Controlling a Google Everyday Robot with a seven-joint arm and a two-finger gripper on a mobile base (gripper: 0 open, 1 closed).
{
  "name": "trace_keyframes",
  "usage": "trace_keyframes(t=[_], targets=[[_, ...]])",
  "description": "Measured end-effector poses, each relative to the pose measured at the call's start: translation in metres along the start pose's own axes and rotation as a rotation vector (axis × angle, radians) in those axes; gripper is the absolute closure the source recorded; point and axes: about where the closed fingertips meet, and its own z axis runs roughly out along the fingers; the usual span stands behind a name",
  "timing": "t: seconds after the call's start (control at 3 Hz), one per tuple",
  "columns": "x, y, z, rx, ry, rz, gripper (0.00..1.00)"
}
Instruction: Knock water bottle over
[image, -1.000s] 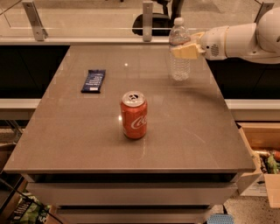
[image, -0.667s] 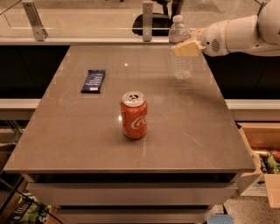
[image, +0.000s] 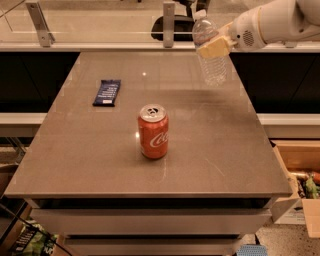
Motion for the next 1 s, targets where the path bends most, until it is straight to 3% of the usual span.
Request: trace_keyframes(t=[1.0], targets=[[-0.0022,0.0057,-0.0108,0.016,0.256,-0.023,1.0]])
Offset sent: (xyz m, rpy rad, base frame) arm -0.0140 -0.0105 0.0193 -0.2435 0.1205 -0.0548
